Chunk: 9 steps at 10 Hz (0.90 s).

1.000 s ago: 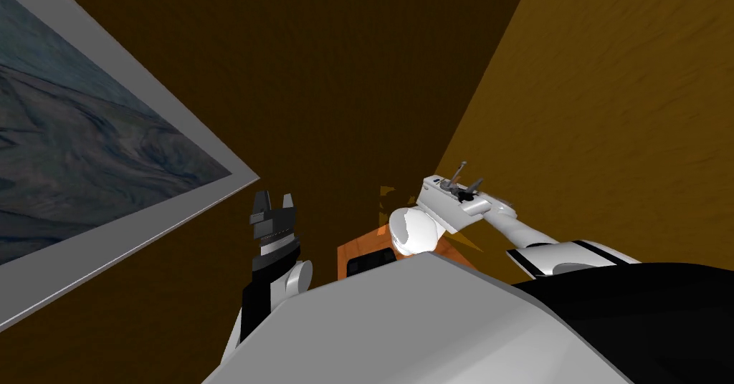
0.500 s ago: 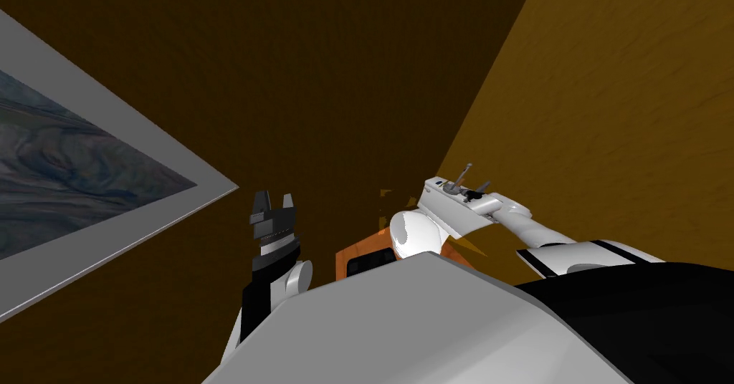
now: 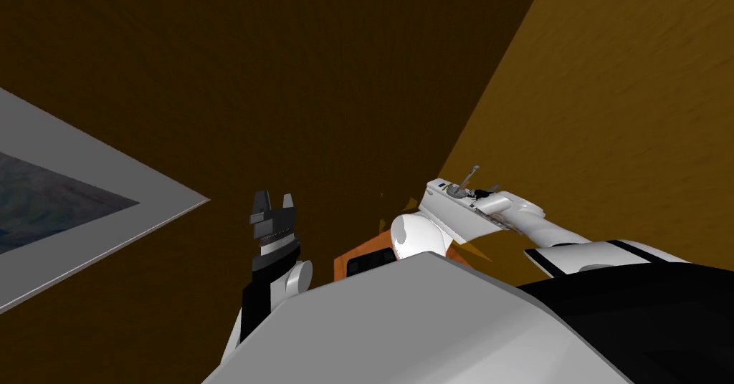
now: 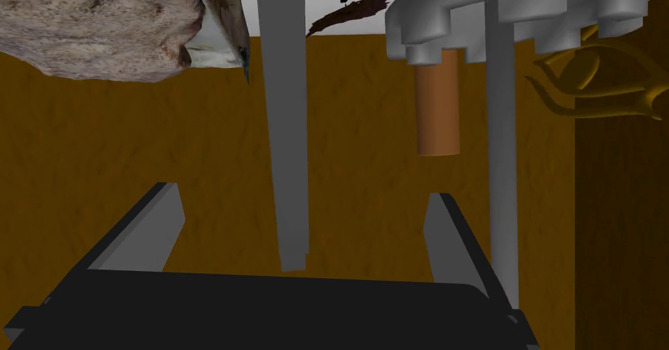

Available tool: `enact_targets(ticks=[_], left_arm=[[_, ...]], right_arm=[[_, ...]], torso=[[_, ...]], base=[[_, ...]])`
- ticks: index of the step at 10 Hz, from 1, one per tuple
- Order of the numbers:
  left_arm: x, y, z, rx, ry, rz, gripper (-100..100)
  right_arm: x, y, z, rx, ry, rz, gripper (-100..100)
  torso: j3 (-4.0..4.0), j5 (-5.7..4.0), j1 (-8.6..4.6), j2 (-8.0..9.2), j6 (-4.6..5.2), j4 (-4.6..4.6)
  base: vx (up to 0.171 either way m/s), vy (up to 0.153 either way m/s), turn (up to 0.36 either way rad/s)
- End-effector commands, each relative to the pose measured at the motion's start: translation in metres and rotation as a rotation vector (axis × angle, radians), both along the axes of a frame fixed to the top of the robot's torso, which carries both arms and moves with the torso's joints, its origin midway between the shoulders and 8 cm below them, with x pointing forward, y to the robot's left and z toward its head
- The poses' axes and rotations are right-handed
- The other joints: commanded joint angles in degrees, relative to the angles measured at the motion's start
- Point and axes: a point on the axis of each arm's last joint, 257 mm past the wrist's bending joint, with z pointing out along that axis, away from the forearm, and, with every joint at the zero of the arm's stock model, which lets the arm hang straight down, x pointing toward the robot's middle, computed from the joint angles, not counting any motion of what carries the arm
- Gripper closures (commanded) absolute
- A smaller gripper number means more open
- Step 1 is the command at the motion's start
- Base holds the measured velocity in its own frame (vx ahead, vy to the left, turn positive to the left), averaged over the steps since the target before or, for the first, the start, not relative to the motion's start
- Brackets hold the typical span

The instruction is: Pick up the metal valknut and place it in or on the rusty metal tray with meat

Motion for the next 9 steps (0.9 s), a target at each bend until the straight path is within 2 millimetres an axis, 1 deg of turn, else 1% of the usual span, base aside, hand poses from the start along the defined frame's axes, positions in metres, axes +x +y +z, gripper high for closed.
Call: enact_targets(ticks=[1,2,3,4,5,6,7,8,9], left_arm=[[0.000,0.000,0.000,0.000,0.000,0.000,0],[0.000,0.000,0.000,0.000,0.000,0.000,0],[0.000,0.000,0.000,0.000,0.000,0.000,0],[0.000,0.000,0.000,0.000,0.000,0.000,0],[0.000,0.000,0.000,0.000,0.000,0.000,0],[0.000,0.000,0.000,0.000,0.000,0.000,0],[0.000,0.000,0.000,0.000,0.000,0.000,0],[0.000,0.000,0.000,0.000,0.000,0.000,0],[0.000,0.000,0.000,0.000,0.000,0.000,0]], right_arm=[[-0.018,-0.011,0.006,-0.007,0.024,-0.046,-100],[-0.029,-0.018,0.010,-0.010,0.038,-0.075,-100],[-0.029,-0.018,0.010,-0.010,0.038,-0.075,-100],[-0.046,-0.027,0.014,-0.013,0.059,-0.120,-100],[-0.050,-0.029,0.015,-0.013,0.063,-0.129,-100],[-0.046,-0.028,0.015,-0.013,0.058,-0.116,-100],[-0.047,-0.028,0.015,-0.013,0.059,-0.119,0],[-0.047,-0.028,0.015,-0.013,0.059,-0.119,-100],[-0.047,-0.028,0.015,-0.013,0.059,-0.119,100]], torso=[[0.00,0.00,0.00,0.00,0.00,0.00],[-0.03,-0.01,0.00,-0.05,0.01,-0.01],[-0.07,0.00,-0.01,-0.13,0.00,-0.03],[-0.05,-0.02,-0.02,-0.07,-0.03,-0.03],[-0.04,-0.01,-0.03,-0.07,0.01,-0.02],[-0.03,-0.02,-0.03,-0.04,-0.01,-0.02],[0.07,-0.02,0.01,0.15,-0.02,0.02],[0.16,-0.01,0.04,0.30,-0.01,0.06],[0.20,-0.01,0.06,0.36,0.00,0.08]], base=[[0.124,-0.018,-0.043],[0.153,-0.020,-0.045],[0.116,-0.021,-0.014],[0.122,-0.022,-0.034],[0.116,-0.025,-0.031],[0.045,-0.011,-0.001],[0.009,-0.002,0.003],[0.000,0.000,0.000],[0.000,0.000,0.000]])
